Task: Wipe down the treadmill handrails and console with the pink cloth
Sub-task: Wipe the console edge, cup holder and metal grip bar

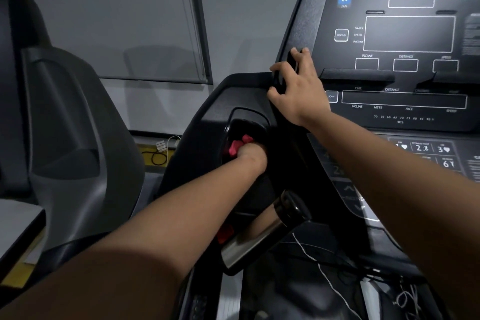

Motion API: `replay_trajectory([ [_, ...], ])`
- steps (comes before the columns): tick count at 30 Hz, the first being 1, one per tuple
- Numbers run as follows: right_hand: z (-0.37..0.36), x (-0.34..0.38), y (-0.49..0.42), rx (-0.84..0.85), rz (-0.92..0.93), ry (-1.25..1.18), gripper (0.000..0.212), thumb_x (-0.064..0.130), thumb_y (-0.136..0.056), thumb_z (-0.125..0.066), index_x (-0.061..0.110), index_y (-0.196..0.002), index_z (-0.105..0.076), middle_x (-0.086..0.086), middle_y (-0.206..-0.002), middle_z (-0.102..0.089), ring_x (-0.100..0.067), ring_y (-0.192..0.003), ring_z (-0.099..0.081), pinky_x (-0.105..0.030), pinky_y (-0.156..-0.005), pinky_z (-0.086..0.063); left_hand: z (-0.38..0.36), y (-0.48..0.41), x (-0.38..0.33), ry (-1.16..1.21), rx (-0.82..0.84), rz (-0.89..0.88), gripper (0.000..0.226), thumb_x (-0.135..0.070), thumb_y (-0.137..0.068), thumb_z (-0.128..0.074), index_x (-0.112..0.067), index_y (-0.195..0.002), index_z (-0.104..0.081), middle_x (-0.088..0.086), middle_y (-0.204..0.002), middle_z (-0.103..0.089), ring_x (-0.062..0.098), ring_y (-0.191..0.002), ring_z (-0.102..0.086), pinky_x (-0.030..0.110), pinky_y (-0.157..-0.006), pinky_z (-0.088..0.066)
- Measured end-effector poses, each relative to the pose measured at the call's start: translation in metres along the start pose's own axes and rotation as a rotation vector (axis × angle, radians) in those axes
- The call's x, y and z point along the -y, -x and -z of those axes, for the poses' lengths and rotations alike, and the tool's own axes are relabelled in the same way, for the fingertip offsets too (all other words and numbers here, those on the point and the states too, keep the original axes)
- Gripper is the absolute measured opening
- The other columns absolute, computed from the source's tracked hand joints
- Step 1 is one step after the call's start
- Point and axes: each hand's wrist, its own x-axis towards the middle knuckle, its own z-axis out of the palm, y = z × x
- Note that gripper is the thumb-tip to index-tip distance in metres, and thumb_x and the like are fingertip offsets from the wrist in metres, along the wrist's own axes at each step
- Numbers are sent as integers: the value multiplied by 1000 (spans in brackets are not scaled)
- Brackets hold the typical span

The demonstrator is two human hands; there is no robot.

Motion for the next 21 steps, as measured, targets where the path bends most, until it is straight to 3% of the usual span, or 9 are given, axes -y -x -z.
replay_trajectory([
  [2, 1, 1, 1, -1, -5, -4, 42, 32, -85, -56, 24, -126, -52, -10, -156, -17, -23, -147, -3, -38, -112, -26, 1, -4, 1, -120, -59, 12, 47, -7, -99, -39, -5, -146, -32, 13, -153, -28, 36, -136, -33, 45, -102, -36],
  [5, 3, 1, 2, 14, -1, -4, 42, 32, -87, -55, 24, -128, -51, -10, -156, -17, -22, -147, -1, -38, -111, -27, 5, -2, 2, -284, 40, -50, 42, -10, -93, -50, -8, -135, -50, 6, -140, -47, 30, -127, -47, 37, -95, -43],
  [9, 3, 0, 3, 17, -4, -15, 42, 32, -87, -56, 25, -129, -51, -9, -156, -18, -21, -147, 1, -37, -109, -28, 0, 9, 9, -278, -33, -81, 34, -16, -87, -54, -13, -120, -62, 4, -124, -60, 27, -107, -60, 36, -70, -48],
  [13, 5, 0, 2, 29, -12, -20, 42, 32, -87, -55, 26, -128, -50, -7, -157, -16, -19, -147, 2, -36, -109, -28, 9, 27, 14, -56, 48, -139, 32, -9, -89, -50, -3, -118, -63, 9, -118, -62, 31, -109, -60, 39, -86, -48],
  [15, 5, 0, 2, 30, -14, -24, 42, 32, -87, -55, 26, -128, -50, -7, -157, -16, -19, -147, 3, -36, -109, -28, 13, 33, 20, 49, 156, -218, 28, -11, -91, -49, 0, -111, -66, 15, -107, -66, 30, -100, -63, 35, -87, -48],
  [17, 4, 0, 2, 25, -16, -30, 41, 32, -87, -56, 26, -128, -51, -7, -157, -17, -20, -147, 2, -37, -109, -28, 11, 24, 33, 195, 275, -234, 23, -14, -94, -47, -2, -93, -66, 6, -72, -69, 17, -68, -67, 27, -71, -54],
  [19, 4, 1, 1, 21, -18, -27, 41, 32, -86, -56, 26, -127, -51, -8, -157, -17, -21, -147, 2, -38, -110, -28, 9, 22, 41, 489, 341, -124, 26, -15, -98, -44, -8, -75, -54, -7, -40, -58, 3, -36, -56, 13, -44, -47],
  [21, 3, 2, 1, 19, -18, -20, 41, 32, -86, -56, 25, -127, -51, -9, -157, -16, -22, -147, 2, -38, -111, -27, 11, 29, 44, 725, 332, -78, 29, -15, -100, -41, -10, -72, -47, -8, -33, -53, 2, -30, -52, 9, -36, -42],
])
